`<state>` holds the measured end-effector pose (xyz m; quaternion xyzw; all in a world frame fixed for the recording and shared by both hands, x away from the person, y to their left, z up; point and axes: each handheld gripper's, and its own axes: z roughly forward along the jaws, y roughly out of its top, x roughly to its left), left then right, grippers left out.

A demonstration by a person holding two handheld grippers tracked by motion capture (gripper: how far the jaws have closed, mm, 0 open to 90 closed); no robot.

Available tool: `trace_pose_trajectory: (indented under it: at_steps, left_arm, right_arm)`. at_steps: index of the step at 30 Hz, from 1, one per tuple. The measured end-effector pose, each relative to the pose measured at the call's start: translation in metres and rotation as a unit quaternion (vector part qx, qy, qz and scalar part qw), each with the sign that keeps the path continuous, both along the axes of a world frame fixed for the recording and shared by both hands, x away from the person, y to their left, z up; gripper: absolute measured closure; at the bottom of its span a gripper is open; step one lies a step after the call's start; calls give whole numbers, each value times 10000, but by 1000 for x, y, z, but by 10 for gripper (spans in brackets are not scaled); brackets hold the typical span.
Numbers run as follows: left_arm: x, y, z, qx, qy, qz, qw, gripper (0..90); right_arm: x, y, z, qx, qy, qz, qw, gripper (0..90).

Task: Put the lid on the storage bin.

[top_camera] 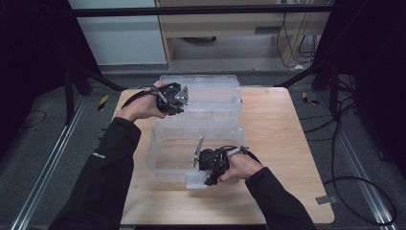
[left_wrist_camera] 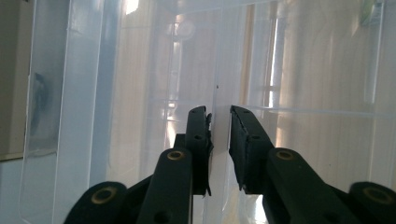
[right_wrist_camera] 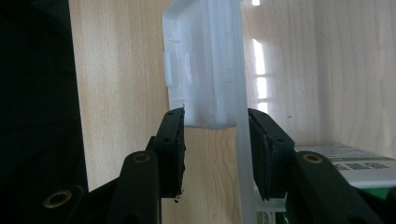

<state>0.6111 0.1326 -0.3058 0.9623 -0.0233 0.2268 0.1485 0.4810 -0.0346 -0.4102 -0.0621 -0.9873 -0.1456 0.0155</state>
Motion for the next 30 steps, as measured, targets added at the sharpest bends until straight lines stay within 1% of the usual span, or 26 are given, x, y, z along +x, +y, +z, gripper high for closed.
trace_pose_trajectory:
  at_steps: [2,3,4,5,7,8,9,11,13,14,15,16,17,18,19,21,22,24,26,27,28,30]
  left_arm:
    - [0,0,0,24,-17,-31,10000,789]
    - [0,0,1,83,-13,-52,10000,795]
    - [-1,0,1,40,10,-51,10000,802]
    - [-1,1,1,52,14,-61,10000,807]
    - [-2,0,2,107,-22,-104,9999,814]
    - [-3,0,2,173,-51,-133,9998,817]
    - [-3,-1,2,145,-48,-124,9998,819]
    - [-5,-2,2,174,-57,-157,9997,824]
    - [-6,-5,4,245,-97,-229,9994,830]
    - [-8,-6,4,219,-136,-272,9993,832]
    - [-9,-6,4,261,-157,-272,9992,835]
    - [-10,-6,4,246,-158,-276,9992,836]
    - [-11,-6,6,303,-164,-281,9990,837]
    - [-13,-6,6,294,-155,-279,9991,839]
    - [-14,-5,7,336,-155,-302,9989,840]
    - [-17,-4,9,268,-105,-304,9991,842]
    - [-19,-4,9,197,-70,-316,9993,844]
    - [-23,-5,11,165,-38,-330,9993,847]
    - [-27,-5,13,195,-42,-359,9992,848]
    - [-29,-4,13,159,-17,-319,9994,848]
    - [-29,-4,13,159,-17,-319,9994,849]
    - [-37,-3,14,140,-107,-360,9992,849]
  right_arm:
    - [0,0,0,-5,-2,-4,10000,597]
    - [-1,0,0,5,-19,-4,10000,598]
    - [-1,0,0,-7,-36,-2,10000,599]
    - [-1,0,0,-19,-51,16,10000,599]
    - [-2,0,0,-27,-74,6,10000,601]
    - [-2,0,0,-18,-92,16,10000,601]
    - [-2,0,0,-21,-92,14,10000,602]
    - [-2,0,0,-4,-104,12,9999,604]
    - [-3,0,0,4,-136,25,9999,606]
    - [-3,0,0,-3,-143,40,9999,607]
    - [-4,0,0,-1,-185,28,9998,609]
    - [-5,0,1,-50,-166,-8,9998,609]
    - [-5,0,0,-28,-194,43,9998,609]
    - [-6,0,0,-12,-208,64,9998,610]
    - [-6,0,0,-23,-211,72,9997,610]
    - [-6,-1,0,-33,-217,77,9997,611]
    - [-7,-1,0,-48,-222,80,9997,611]
    - [-7,-1,0,-58,-226,76,9997,612]
    - [-7,0,0,-18,-243,62,9997,612]
    - [-8,0,0,-33,-238,43,9997,612]
    - [-8,0,0,-34,-245,56,9997,612]
    - [-9,0,0,-10,-239,19,9997,611]
